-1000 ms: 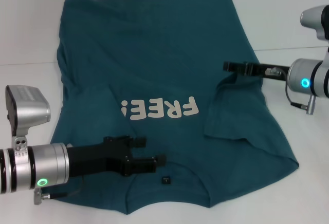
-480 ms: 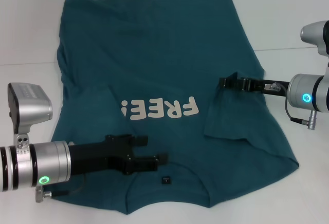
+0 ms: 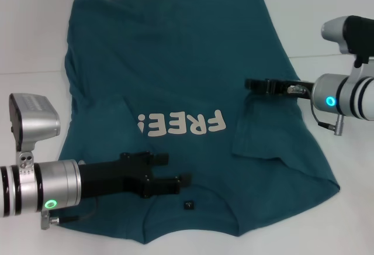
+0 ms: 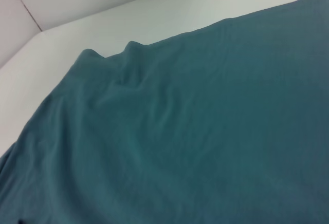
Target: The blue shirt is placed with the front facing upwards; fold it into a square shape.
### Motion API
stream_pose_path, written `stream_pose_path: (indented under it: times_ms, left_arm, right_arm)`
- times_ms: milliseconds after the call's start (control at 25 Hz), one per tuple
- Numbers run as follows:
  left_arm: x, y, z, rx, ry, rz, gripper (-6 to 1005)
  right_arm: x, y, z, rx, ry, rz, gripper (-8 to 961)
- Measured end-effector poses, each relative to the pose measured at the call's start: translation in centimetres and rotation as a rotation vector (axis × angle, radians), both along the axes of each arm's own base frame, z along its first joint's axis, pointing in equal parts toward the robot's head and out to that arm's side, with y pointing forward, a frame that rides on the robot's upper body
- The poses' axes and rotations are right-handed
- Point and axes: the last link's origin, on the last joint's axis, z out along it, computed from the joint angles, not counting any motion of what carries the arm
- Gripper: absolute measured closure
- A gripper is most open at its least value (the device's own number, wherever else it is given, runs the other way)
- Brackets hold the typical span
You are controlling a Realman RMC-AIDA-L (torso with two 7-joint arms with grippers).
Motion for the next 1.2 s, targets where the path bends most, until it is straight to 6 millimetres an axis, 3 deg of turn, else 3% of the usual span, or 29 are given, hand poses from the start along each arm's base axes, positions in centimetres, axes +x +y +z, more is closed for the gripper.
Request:
stream_pose_path:
  times_ms: [320,680,1200]
  left_arm:
    - [-0.1,-0.1,0.0,0.0,0.0,0.003,124]
    - [-0.2,-0.1,0.0,0.0,0.0,0.004,124]
    - [0.0,0.0,0.1,0.002,0.0,0.002,125]
  right_arm:
    - [-0.6,0.3,-0.2,0.0,-0.003,0.019,133]
    - [0.0,0.1,0.7,0.031,0.008,0.034,133]
    - [1.0,-1.3,0.0,-0.021,0.037,0.022,133]
